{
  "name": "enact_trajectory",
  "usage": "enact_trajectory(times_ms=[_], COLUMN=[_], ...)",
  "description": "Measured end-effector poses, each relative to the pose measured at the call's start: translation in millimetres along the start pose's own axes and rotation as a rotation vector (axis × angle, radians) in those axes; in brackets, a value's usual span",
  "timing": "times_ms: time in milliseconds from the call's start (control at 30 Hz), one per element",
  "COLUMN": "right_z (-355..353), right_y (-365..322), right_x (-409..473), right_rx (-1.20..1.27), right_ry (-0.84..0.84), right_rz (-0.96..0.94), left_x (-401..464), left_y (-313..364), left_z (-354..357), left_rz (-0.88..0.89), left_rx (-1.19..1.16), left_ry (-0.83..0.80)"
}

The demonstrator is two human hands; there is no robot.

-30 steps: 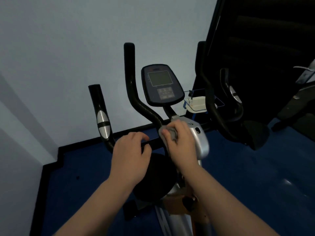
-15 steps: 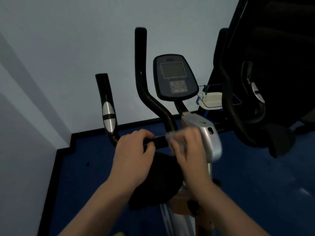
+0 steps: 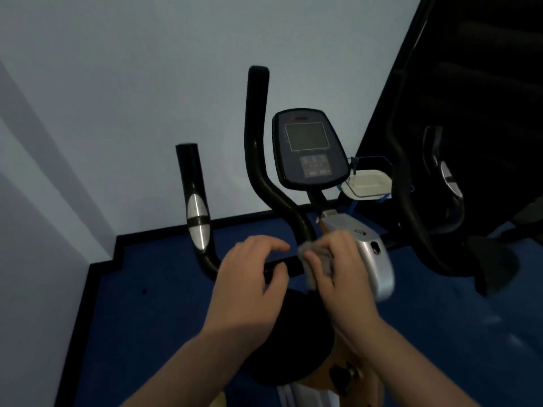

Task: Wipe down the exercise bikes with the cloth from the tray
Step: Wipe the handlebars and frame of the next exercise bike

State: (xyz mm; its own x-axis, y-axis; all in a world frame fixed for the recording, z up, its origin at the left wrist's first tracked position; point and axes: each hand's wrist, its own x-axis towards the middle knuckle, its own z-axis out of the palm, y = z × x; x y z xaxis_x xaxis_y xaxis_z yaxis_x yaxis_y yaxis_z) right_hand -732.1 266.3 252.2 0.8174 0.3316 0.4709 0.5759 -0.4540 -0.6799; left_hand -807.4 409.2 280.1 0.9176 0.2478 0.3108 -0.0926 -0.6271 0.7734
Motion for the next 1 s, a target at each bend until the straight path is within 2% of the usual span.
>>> enact_trajectory(times_ms=[67, 133, 267, 333, 433, 533, 633, 700, 867, 1000], right_z=[10, 12, -4, 1, 22, 23, 9, 11, 48, 32], right_y=[-10, -17, -3, -5, -24, -29, -16, -17, -52, -27], right_x=[49, 77, 41, 44, 92, 107, 79, 79, 143, 117], right_rx=[-0.077, -0.084, 0.006, -0.031, -0.166, -0.142, -0.167, -0.176, -0.12, -0.062], right_ry=[-0.022, -0.064, -0.103, -0.089, -0.079, -0.129, -0.185, -0.179, -0.141, -0.126], right_rz=[-0.012, -0.029, -0.042, -0.058, -0.091, -0.137, -0.153, -0.158, -0.147, -0.147], left_x=[22, 51, 98, 112, 118, 119, 120, 121, 124, 122], left_y=[-1, -2, -18, -32, -48, -52, -52, -52, -56, -58], left_z=[-9, -26, -65, -76, -72, -62, -56, -55, -59, -65], left_rz=[0.045, 0.082, 0.135, 0.111, 0.045, 0.034, 0.026, 0.039, 0.079, 0.102], left_rx=[-0.009, 0.029, 0.134, 0.182, 0.214, 0.205, 0.209, 0.229, 0.291, 0.259], left_ry=[0.075, 0.221, 0.442, 0.424, 0.304, 0.354, 0.408, 0.418, 0.391, 0.376])
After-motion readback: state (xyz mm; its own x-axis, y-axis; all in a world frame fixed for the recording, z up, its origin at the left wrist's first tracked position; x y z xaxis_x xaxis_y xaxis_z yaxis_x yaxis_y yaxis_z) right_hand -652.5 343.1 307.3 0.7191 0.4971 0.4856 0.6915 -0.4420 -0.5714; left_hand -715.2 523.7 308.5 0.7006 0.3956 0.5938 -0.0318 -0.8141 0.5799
